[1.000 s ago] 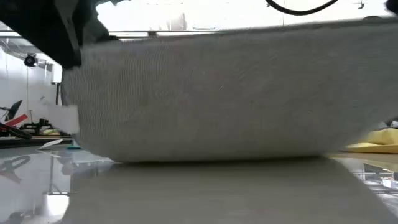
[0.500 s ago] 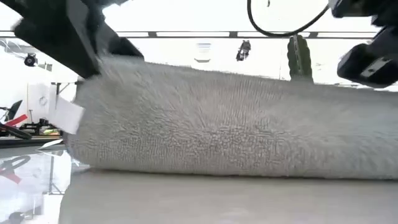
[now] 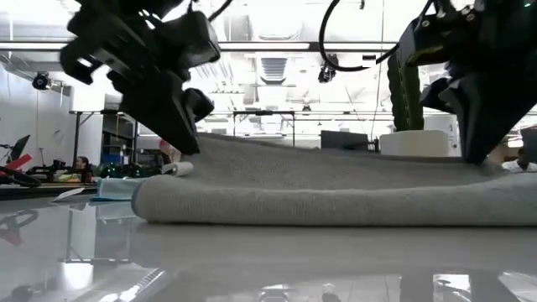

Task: Fold microfiber towels
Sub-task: Fold the gray cloth

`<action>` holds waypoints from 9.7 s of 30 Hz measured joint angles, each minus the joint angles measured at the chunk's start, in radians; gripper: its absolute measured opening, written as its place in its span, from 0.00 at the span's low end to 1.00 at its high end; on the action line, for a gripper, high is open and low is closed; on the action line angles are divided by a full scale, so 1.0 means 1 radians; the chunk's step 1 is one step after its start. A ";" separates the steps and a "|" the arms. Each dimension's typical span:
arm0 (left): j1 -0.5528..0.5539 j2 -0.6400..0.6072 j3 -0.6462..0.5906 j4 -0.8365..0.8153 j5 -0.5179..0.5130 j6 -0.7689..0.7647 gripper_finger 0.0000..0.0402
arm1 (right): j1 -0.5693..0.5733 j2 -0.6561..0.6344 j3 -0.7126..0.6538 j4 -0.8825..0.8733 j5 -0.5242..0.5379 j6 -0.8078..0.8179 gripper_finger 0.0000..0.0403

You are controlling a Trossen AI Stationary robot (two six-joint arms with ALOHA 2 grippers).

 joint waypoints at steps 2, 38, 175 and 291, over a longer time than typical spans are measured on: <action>0.023 -0.001 0.000 -0.013 0.000 0.013 0.00 | -0.022 0.000 0.000 -0.014 0.000 -0.030 0.02; 0.154 0.001 -0.055 0.014 -0.056 0.074 0.00 | -0.248 0.001 -0.002 -0.051 0.025 -0.230 0.02; -0.070 0.169 -0.060 0.093 -0.433 -0.400 0.41 | -0.701 0.282 0.009 0.516 -0.552 -0.149 0.73; -0.118 0.154 -0.174 0.302 -0.475 -0.344 0.41 | -0.539 0.352 0.287 0.543 -0.372 -0.039 0.03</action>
